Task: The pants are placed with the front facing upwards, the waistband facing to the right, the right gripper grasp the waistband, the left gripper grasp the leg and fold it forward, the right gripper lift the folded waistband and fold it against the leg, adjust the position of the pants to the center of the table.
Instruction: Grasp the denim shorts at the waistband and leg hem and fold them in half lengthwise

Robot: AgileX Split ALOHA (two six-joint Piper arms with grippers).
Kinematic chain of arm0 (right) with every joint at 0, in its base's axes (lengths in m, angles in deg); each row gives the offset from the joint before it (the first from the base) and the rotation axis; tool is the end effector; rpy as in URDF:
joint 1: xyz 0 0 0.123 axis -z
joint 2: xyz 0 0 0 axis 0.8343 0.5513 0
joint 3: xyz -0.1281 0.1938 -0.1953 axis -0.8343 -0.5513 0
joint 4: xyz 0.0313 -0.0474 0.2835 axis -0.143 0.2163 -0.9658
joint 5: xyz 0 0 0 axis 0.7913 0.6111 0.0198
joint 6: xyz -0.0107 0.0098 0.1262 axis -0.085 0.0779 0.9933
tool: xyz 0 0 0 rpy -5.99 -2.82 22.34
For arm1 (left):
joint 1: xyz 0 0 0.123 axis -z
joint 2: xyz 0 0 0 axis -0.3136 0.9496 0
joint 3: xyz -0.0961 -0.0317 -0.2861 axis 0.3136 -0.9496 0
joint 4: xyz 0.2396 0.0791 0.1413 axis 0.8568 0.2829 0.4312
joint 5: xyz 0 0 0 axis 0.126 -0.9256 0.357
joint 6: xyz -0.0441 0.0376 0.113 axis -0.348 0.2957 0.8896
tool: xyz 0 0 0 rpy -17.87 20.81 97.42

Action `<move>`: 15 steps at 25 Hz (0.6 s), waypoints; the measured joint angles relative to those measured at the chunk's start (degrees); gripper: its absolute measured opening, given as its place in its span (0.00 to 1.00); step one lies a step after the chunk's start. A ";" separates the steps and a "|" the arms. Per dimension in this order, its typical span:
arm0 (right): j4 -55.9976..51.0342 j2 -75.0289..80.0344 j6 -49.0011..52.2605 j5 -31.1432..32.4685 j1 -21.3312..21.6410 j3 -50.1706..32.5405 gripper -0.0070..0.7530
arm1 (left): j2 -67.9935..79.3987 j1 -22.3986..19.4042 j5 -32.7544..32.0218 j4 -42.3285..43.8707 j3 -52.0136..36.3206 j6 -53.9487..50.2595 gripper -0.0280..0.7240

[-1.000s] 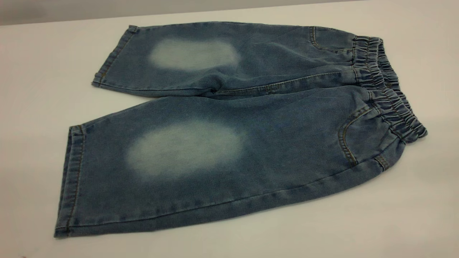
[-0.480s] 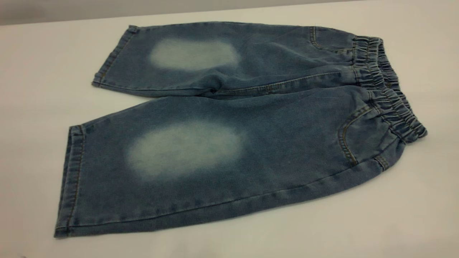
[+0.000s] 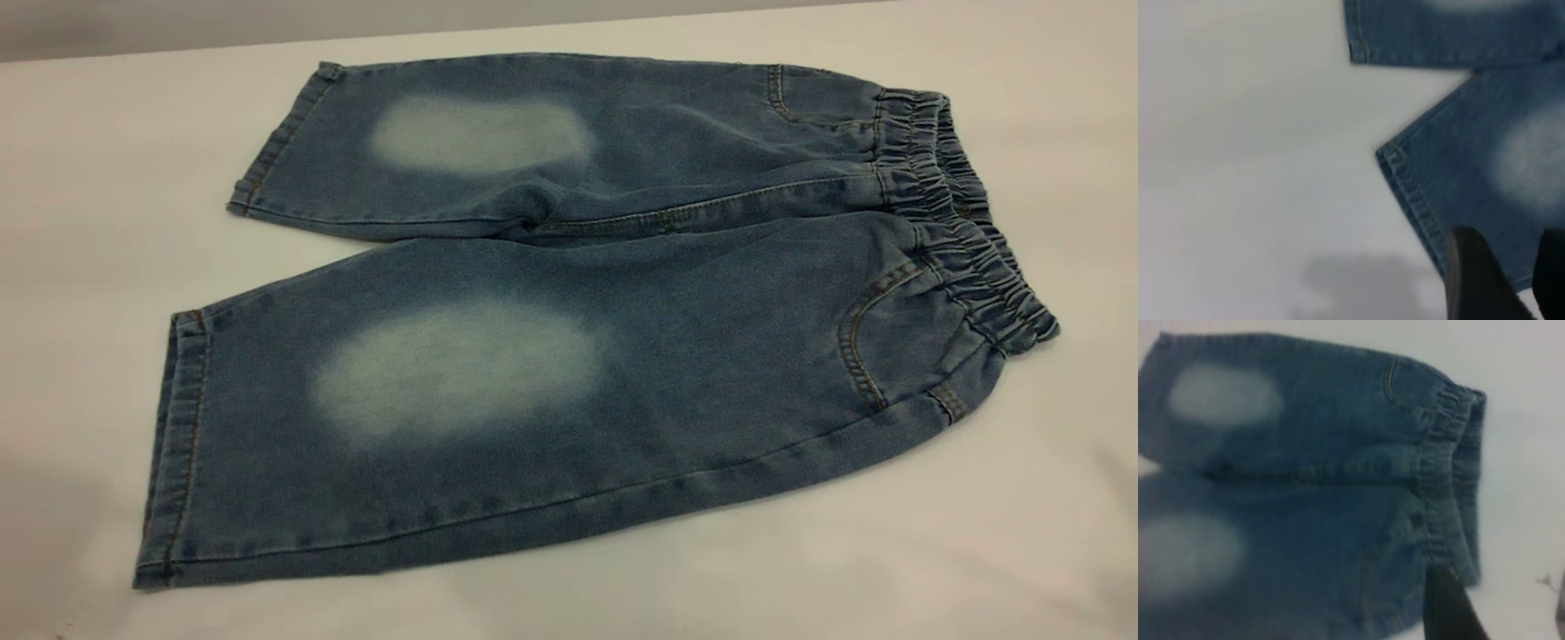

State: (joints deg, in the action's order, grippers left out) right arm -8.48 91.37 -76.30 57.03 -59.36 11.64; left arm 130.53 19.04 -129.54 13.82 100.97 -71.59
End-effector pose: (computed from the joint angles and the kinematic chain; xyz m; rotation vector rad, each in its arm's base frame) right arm 0.1953 0.0260 0.2742 0.0492 2.2670 0.2542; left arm 0.2132 -0.0187 0.2837 0.3252 2.4639 -0.0746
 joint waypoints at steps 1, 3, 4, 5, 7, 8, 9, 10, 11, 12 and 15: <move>-0.71 0.79 -0.08 -1.35 0.00 0.00 0.39 | 1.66 0.00 1.18 -0.46 0.00 0.00 0.36; -0.99 2.26 -0.24 -3.35 0.00 0.00 0.39 | 4.58 0.00 3.27 -1.74 0.00 0.00 0.36; -0.88 2.94 -0.31 -3.40 0.00 0.00 0.39 | 5.29 0.00 4.27 -2.38 0.00 0.00 0.36; -0.88 3.56 -0.31 -3.23 0.00 0.00 0.39 | 5.62 0.00 5.41 -2.95 0.00 0.27 0.36; -1.04 5.39 -0.31 -1.99 0.00 0.00 0.39 | 5.56 0.00 7.65 -4.49 0.00 2.56 0.36; -1.08 6.29 -0.31 -1.61 0.00 0.00 0.39 | 5.56 0.00 8.56 -5.63 0.00 3.95 0.36; -1.08 7.49 -0.31 -1.55 0.00 0.00 0.39 | 5.62 0.00 9.06 -6.60 0.00 5.77 0.36; -1.08 8.77 -0.35 -1.61 0.00 0.00 0.39 | 5.99 0.00 9.08 -7.87 0.00 7.83 0.36; -1.10 10.15 -0.63 -1.74 0.00 0.00 0.39 | 6.31 0.00 9.02 -9.25 -0.05 10.04 0.36; -1.15 11.37 -1.13 -1.86 0.00 0.00 0.39 | 6.92 0.00 9.02 -10.93 -0.05 11.84 0.36; -1.40 15.62 -3.29 -3.07 0.00 0.00 0.39 | 9.58 0.00 9.02 -15.36 -0.05 17.26 0.39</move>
State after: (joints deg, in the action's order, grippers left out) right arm -9.88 107.00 -79.59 53.96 -59.36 11.64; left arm 140.11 19.04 -120.52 -1.54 100.91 -54.33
